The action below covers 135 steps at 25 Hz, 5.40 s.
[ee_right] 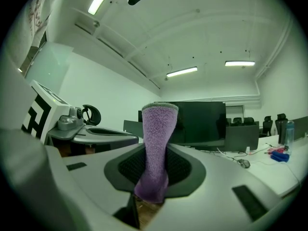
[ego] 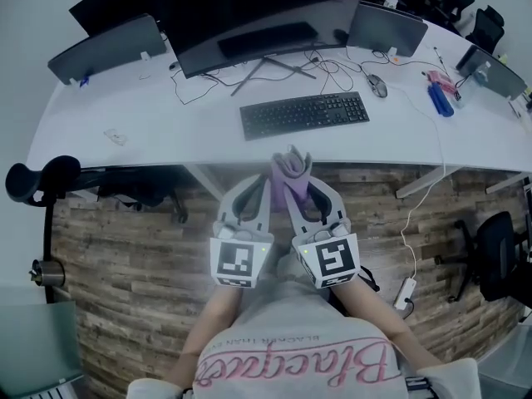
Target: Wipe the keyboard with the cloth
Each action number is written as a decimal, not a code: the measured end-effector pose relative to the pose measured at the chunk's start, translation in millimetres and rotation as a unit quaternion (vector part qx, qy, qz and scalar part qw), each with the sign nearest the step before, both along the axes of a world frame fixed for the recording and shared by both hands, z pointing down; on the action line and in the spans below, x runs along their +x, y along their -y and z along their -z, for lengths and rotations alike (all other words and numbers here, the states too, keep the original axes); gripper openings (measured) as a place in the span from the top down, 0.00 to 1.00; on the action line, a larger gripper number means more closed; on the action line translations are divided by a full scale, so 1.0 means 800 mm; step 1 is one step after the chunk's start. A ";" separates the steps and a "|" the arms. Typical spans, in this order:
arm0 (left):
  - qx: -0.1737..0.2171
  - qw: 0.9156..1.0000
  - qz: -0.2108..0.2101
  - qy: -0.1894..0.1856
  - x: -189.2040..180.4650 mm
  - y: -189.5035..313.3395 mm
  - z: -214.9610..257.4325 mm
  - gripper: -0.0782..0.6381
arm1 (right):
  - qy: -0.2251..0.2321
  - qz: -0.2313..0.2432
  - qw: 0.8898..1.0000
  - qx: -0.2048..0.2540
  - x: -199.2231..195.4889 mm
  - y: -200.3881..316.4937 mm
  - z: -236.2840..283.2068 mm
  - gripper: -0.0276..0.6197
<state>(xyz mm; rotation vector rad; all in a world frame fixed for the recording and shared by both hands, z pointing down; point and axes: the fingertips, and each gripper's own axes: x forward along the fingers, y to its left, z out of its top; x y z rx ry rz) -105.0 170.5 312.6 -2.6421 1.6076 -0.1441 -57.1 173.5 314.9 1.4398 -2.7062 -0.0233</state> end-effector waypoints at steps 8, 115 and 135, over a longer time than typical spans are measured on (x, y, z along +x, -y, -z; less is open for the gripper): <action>-0.009 0.999 0.041 -0.007 0.024 0.091 -0.001 0.88 | -0.005 0.044 0.999 -0.012 0.024 0.094 -0.006 0.82; -0.205 0.962 0.170 -0.062 -0.135 0.420 -0.214 0.88 | -0.164 0.132 0.918 -0.336 -0.137 0.441 -0.269 0.82; -0.213 0.963 0.157 -0.042 -0.040 0.431 -0.211 0.88 | -0.146 0.109 0.920 -0.347 -0.035 0.467 -0.272 0.82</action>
